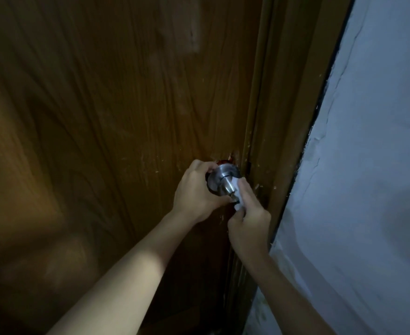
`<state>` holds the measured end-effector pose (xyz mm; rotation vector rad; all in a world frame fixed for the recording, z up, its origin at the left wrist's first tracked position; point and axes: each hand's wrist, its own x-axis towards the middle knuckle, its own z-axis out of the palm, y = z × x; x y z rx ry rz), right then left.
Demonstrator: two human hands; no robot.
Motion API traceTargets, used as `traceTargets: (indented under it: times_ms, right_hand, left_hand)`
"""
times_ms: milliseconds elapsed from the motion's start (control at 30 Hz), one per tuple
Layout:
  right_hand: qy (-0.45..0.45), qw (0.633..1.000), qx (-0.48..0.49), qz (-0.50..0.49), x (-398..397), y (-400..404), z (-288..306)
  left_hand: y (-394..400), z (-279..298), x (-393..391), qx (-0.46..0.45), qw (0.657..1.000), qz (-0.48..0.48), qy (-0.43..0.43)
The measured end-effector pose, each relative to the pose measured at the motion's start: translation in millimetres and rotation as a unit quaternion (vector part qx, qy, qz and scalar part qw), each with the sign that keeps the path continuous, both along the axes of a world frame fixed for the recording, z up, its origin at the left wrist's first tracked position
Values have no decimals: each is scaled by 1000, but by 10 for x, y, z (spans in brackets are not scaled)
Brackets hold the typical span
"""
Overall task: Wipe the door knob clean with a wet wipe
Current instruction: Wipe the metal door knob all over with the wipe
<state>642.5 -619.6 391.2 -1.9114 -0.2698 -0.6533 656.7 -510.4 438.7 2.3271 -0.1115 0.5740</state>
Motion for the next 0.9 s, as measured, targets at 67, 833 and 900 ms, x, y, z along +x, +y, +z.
traceTargets:
  times_ms: [67, 833, 900]
  right_hand:
    - [5, 999, -37, 23, 82, -9, 47]
    - [116, 986, -81, 86, 58, -151, 258]
    - [127, 986, -72, 75, -31, -218, 174]
  left_hand:
    - [-5, 10, 6, 0, 1000, 1, -1]
    - [-39, -23, -43, -14, 1000, 17, 12]
    - [-26, -11, -52, -17, 1000, 10, 14]
